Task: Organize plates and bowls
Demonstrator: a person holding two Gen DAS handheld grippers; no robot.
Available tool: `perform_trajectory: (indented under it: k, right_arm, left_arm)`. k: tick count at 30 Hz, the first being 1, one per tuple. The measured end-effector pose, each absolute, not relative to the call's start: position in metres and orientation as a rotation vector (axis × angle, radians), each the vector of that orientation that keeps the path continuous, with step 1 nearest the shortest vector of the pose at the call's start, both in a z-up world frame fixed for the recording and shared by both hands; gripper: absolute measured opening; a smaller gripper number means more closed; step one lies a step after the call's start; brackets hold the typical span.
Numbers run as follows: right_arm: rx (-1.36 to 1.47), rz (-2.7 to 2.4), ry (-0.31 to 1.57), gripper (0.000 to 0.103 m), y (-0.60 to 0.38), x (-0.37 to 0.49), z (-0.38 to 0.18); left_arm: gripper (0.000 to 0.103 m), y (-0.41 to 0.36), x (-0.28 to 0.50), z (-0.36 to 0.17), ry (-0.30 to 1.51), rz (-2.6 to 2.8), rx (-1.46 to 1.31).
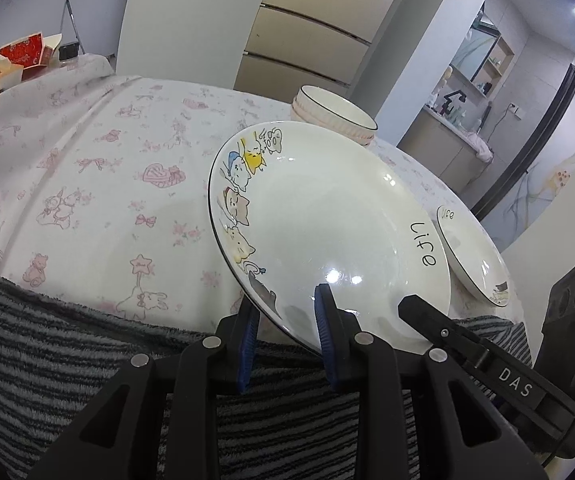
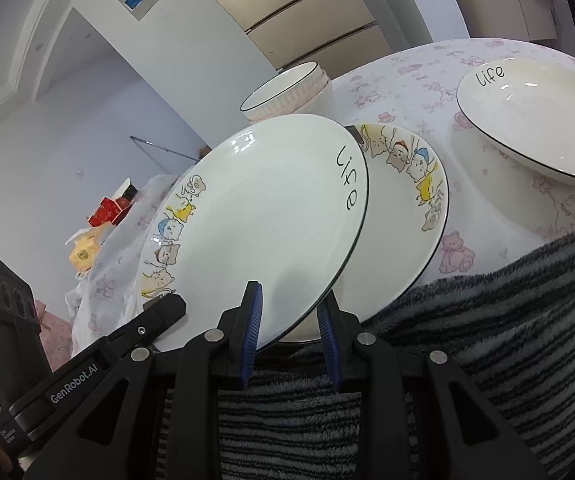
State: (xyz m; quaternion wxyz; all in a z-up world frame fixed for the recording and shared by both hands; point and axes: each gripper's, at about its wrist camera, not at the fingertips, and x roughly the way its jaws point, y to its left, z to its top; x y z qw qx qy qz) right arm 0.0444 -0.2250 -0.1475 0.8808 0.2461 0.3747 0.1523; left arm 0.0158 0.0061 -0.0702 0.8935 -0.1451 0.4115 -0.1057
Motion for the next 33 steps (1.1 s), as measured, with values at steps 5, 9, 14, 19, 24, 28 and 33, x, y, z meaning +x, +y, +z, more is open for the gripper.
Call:
perform_trajectory:
  k: [5, 9, 14, 19, 24, 28, 33]
  right_arm:
    - [0.510, 0.306, 0.780, 0.027, -0.225, 0.044, -0.147]
    - [0.499, 0.283, 0.776, 0.027, -0.223, 0.042, -0.144]
    - [0.514, 0.245, 0.765, 0.027, -0.228, 0.035, -0.138]
    - [0.555, 0.219, 0.775, 0.027, -0.235, 0.032, -0.140]
    - [0.539, 0.178, 0.768, 0.027, -0.235, 0.026, -0.139]
    - [0.554, 0.166, 0.764, 0.027, -0.240, 0.022, -0.140]
    - [0.575, 0.159, 0.777, 0.029, -0.243, 0.018, -0.142]
  left_arm:
    - [0.030, 0.004, 0.017, -0.071, 0.854, -0.217, -0.290]
    - [0.030, 0.000, 0.018, -0.070, 0.875, -0.219, -0.276]
    - [0.030, -0.009, 0.021, -0.060, 0.879, -0.233, -0.240]
    - [0.030, -0.013, 0.024, -0.066, 0.913, -0.247, -0.261]
    - [0.031, -0.016, 0.026, -0.073, 0.934, -0.258, -0.269]
    - [0.031, -0.020, 0.024, -0.073, 0.931, -0.272, -0.256]
    - [0.034, -0.024, 0.023, -0.073, 0.910, -0.281, -0.229]
